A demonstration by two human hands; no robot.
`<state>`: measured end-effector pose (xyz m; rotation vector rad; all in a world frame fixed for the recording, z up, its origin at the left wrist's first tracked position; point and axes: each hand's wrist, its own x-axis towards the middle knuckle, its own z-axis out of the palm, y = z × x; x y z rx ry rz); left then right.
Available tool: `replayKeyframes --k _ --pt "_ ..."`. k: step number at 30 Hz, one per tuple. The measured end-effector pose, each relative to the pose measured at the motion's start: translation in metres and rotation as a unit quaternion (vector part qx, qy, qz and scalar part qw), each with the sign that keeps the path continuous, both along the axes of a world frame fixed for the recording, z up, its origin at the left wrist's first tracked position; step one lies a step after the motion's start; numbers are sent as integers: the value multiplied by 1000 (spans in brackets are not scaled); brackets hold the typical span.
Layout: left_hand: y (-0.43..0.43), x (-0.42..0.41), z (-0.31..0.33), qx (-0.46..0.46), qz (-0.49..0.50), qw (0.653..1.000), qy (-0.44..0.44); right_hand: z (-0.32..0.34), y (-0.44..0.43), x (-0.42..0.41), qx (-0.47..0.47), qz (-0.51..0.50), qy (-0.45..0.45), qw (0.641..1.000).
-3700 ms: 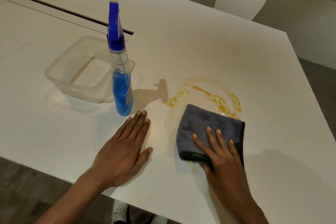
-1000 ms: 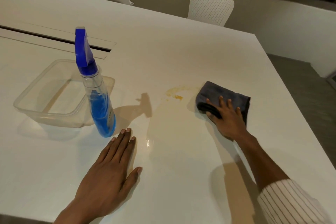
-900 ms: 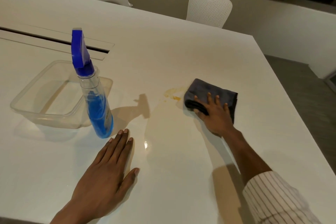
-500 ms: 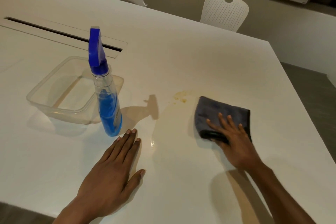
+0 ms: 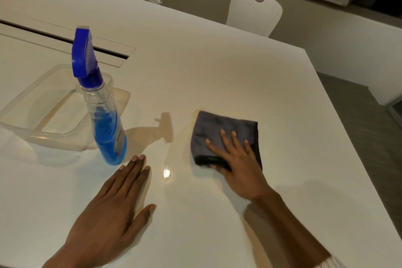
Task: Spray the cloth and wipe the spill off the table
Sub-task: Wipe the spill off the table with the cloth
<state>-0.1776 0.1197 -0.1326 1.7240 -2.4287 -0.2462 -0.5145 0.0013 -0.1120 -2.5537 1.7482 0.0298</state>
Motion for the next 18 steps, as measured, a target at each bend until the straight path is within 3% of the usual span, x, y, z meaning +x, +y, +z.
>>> replayKeyframes --k 5,12,18 --pt "0 0 -1 0 1 1000 0 6 13 -52 29 -32 -39 998" --pt "0 0 -1 -7 6 1000 -3 6 -95 -49 30 -130 -10 991" --pt "1 -1 1 -11 5 1000 -7 6 -67 24 34 -31 -38 998"
